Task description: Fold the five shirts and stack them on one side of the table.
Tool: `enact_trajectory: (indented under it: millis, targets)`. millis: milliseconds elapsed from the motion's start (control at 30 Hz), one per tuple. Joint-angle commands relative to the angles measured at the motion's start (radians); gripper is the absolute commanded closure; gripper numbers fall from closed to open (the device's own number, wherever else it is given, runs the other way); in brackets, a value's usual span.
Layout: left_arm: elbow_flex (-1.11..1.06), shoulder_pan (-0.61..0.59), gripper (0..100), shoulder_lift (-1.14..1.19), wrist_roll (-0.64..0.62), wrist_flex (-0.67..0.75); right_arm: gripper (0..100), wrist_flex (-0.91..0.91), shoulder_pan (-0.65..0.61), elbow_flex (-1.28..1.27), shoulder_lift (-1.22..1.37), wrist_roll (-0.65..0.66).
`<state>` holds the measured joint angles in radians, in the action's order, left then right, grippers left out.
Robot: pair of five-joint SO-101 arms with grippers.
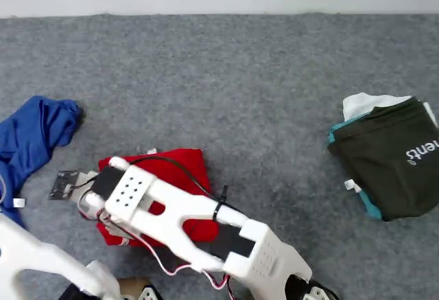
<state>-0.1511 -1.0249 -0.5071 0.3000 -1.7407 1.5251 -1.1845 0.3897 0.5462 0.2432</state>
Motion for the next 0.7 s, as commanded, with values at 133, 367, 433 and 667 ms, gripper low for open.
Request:
enact_trajectory:
  millis: [133,367,433,667]
  targets:
    - [0.004,-0.002,96,-0.006,-0.015,-0.015,77.2,-0.114,-0.001,0.071,-0.068,-0.075]
    - [0.004,-0.002,96,-0.006,-0.015,-0.015,77.2,0.041,0.136,0.192,-0.082,-0.049]
    - [-0.002,0.000,96,-0.006,-0.015,-0.015,77.2,0.087,0.199,0.213,-0.084,-0.028]
    - [-0.028,0.000,96,-0.006,-0.015,-0.014,77.2,0.209,0.208,0.143,-0.033,0.011]
